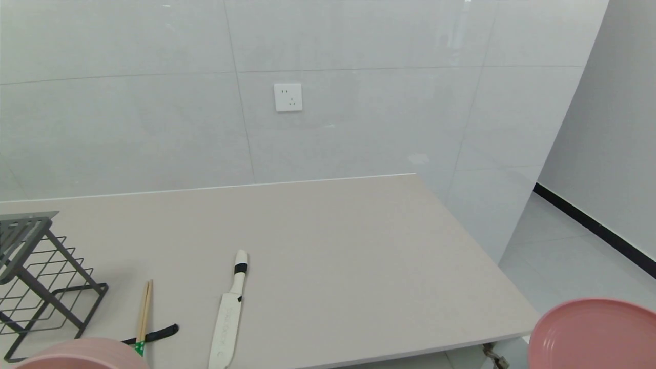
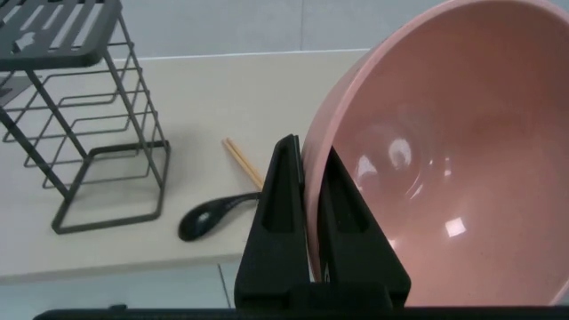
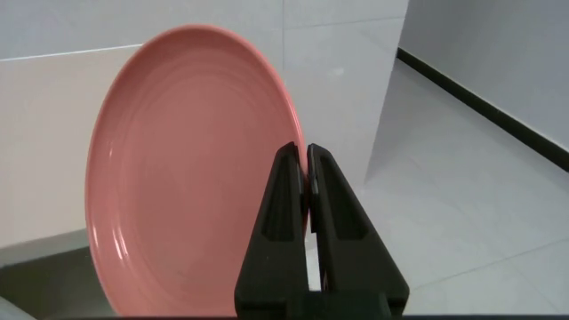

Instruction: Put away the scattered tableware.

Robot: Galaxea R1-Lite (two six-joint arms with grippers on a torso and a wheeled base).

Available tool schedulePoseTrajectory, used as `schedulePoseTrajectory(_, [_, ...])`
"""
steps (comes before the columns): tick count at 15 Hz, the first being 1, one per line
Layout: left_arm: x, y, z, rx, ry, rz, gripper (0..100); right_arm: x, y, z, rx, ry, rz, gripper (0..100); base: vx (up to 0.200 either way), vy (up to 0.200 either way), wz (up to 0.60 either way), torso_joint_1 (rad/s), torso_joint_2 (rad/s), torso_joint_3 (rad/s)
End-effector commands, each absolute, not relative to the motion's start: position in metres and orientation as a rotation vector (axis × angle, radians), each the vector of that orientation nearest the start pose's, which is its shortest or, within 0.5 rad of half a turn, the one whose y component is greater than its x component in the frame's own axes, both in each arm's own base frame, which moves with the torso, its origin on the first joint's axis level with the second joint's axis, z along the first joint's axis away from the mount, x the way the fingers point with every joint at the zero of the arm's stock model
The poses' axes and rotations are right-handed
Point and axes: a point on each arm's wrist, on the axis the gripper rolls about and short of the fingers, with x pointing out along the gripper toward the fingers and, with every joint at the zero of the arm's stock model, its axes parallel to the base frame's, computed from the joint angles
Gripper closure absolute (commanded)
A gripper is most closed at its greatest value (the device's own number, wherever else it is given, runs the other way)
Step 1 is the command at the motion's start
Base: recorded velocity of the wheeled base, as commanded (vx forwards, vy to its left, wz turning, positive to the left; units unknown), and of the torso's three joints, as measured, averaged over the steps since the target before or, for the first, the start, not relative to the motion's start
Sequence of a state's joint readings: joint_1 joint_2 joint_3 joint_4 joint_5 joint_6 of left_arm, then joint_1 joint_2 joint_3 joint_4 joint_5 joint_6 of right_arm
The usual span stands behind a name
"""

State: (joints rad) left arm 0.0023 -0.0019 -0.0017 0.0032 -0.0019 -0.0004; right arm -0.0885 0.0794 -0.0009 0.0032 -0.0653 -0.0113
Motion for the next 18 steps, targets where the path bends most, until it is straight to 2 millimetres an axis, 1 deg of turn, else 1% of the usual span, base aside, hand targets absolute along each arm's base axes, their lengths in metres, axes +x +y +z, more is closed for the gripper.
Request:
schedulePoseTrajectory(1, [-0.0229, -0.0001, 0.0756, 0.0, 0.002, 0.0, 100, -0.0167, 0.0, 0.0774, -0.011, 0.084, -0.153, 100, 0.0, 0.0, 0.0, 0.0, 0.0, 0.0])
schedulePoseTrajectory(8, [-0.0229, -0.0001, 0.0756, 0.0, 0.002, -0.003, 100, -0.0166, 0.0, 0.0774, -0.011, 0.085, -0.153, 100, 0.0, 0.0, 0.0, 0.0, 0.0, 0.0])
schedulePoseTrajectory(11, [-0.0229, -0.0001, 0.0756, 0.0, 0.002, -0.003, 100, -0.0166, 0.0, 0.0774, -0.011, 0.085, -0.153, 100, 0.0, 0.2, 0.0, -0.002, 0.0, 0.001])
schedulePoseTrajectory(18, [-0.0229, -0.0001, 0.0756, 0.0, 0.002, -0.003, 100, -0.0166, 0.0, 0.0774, -0.011, 0.085, -0.153, 100, 0.0, 0.0, 0.0, 0.0, 0.0, 0.0])
